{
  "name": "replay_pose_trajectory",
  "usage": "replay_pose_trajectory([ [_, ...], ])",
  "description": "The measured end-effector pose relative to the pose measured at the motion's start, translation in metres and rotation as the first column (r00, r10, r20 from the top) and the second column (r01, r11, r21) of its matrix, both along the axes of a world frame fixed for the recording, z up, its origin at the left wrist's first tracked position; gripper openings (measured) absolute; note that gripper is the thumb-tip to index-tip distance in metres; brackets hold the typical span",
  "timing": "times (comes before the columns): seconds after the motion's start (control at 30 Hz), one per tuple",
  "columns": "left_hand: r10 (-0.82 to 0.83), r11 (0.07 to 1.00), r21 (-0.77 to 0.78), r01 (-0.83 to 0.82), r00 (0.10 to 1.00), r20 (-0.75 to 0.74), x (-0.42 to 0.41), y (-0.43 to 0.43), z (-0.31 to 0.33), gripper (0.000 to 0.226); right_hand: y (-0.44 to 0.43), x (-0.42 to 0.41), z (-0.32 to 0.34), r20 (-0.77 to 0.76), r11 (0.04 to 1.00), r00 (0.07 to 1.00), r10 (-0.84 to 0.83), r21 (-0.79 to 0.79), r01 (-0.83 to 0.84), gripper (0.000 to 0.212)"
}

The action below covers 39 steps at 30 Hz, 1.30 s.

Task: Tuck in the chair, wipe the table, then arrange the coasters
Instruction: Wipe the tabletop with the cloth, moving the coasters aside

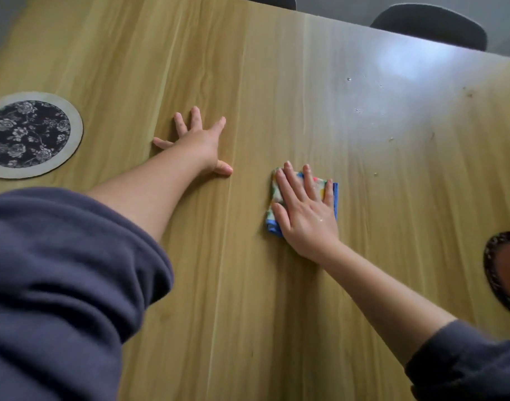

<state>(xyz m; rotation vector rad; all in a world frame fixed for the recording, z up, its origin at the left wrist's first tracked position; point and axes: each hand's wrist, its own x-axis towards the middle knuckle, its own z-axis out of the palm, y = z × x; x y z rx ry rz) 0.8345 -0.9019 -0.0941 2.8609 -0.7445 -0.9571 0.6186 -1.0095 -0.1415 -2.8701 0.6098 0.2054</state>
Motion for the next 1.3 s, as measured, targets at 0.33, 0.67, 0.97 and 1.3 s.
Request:
replay_pose_trajectory([
  [0.33,-0.06,0.973,-0.204,0.112,0.967,0.248,-0.043,0.038,-0.011,0.097,0.04,-0.046,0.0,-0.015,1.0,1.0,-0.009,-0.021,0.009,0.064],
  [0.67,-0.194,0.981,-0.026,0.193,0.98,-0.038,-0.172,0.108,0.018,0.115,0.042,-0.046,0.003,-0.035,1.0,0.999,-0.016,-0.023,0.016,0.063],
  [0.97,-0.185,0.98,0.065,0.188,0.981,-0.051,-0.204,0.114,0.007,0.112,0.062,-0.057,0.002,-0.025,0.995,0.995,-0.099,-0.005,0.099,0.062],
  [1.3,-0.162,0.985,0.056,0.164,0.986,-0.048,-0.207,0.115,0.013,0.109,0.173,-0.164,0.006,-0.066,0.999,0.997,-0.047,-0.009,0.046,0.064],
])
